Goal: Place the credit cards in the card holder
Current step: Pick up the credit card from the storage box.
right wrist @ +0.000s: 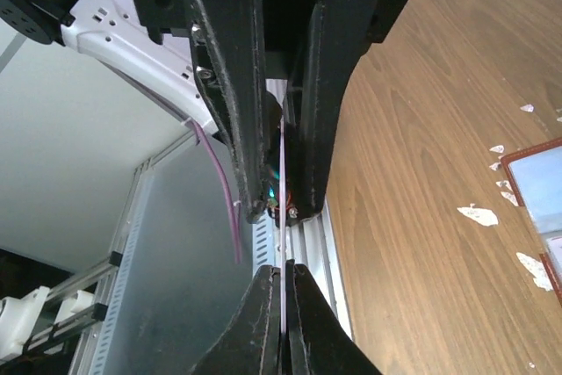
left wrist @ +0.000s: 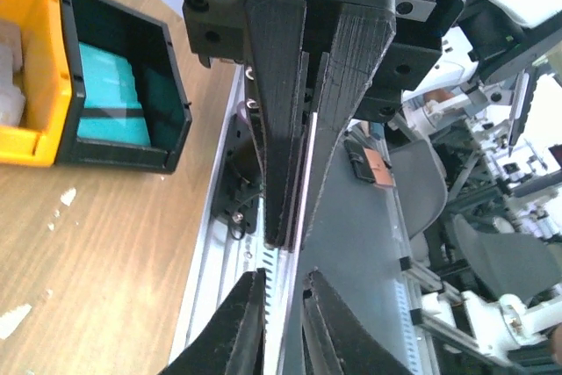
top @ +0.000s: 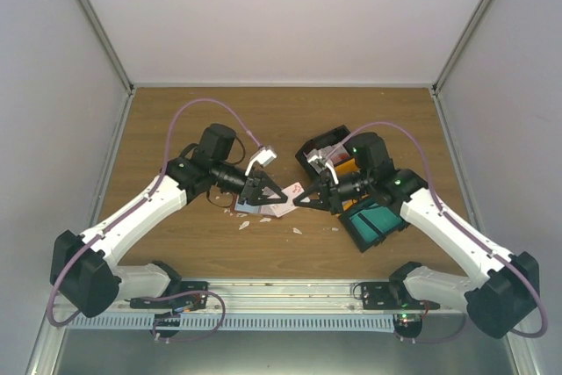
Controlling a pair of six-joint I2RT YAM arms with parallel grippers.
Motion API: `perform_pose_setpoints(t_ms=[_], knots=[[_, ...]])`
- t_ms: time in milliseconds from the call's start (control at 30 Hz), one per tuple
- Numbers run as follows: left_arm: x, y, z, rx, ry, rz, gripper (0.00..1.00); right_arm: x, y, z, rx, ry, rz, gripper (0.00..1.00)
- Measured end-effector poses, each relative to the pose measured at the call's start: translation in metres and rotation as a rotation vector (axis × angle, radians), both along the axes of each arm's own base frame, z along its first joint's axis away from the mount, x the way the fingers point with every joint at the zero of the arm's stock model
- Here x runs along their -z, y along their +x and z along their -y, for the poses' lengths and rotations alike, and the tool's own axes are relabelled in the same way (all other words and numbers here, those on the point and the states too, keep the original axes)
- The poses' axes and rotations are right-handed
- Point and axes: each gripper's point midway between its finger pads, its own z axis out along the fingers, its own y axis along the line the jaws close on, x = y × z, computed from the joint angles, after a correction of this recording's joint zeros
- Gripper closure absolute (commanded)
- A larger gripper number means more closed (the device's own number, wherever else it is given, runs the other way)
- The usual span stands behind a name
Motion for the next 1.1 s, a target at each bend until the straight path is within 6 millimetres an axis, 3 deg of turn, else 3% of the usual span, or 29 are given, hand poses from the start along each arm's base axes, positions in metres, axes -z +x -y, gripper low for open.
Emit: perform_pose_setpoints(t_ms=[33,133,267,433,633,700,867,1100], knots=[[0.001,0.000,0.001,0.001,0.003,0.001,0.98,0.000,0.001,0.000,-0.001,-0.002,0.000,1.00],[0.004,0.001,0.001,-0.007,0.018,-0.005,1.00,0.005,0.003,-0.001,0.000,-0.012,-0.010,0.98],[0.006,0.004,0.001,-0.030,0.032,-0.006,1.00,0.007,0.007,-0.002,0.028,-0.028,-0.015,0.56],[-0.002,0.017,0.005,-0.102,0.011,-0.029,1.00,0.004,0.012,0.004,0.142,0.010,0.012,0.50],[-0.019,0.040,0.009,-0.253,-0.042,-0.087,1.00,-0.029,0.039,0.010,0.379,0.183,0.031,0.49],[-0.030,0.052,0.010,-0.315,-0.074,-0.095,1.00,-0.037,0.050,0.012,0.445,0.250,0.008,0.55],[-0.052,0.073,0.010,-0.442,-0.146,-0.119,1.00,-0.047,0.068,0.009,0.526,0.359,-0.092,0.79],[-0.070,0.085,0.009,-0.509,-0.217,-0.161,1.00,-0.060,0.073,0.005,0.538,0.479,-0.174,0.87]])
